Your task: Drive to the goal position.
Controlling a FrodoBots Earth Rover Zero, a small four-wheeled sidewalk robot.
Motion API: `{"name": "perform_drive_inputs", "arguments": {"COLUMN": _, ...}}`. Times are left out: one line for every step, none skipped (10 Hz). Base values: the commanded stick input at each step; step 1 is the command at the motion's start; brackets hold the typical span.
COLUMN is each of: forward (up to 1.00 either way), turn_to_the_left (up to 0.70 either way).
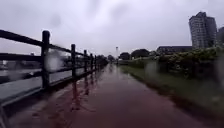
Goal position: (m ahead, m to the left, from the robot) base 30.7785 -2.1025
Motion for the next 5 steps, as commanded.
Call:
{"name": "perform_drive_inputs", "arguments": {"forward": 1.00, "turn_to_the_left": 0.01}}
{"name": "perform_drive_inputs", "arguments": {"forward": 1.00, "turn_to_the_left": 0.01}}
{"name": "perform_drive_inputs", "arguments": {"forward": 1.00, "turn_to_the_left": 0.01}}
{"name": "perform_drive_inputs", "arguments": {"forward": 1.00, "turn_to_the_left": 0.01}}
{"name": "perform_drive_inputs", "arguments": {"forward": 1.00, "turn_to_the_left": 0.01}}
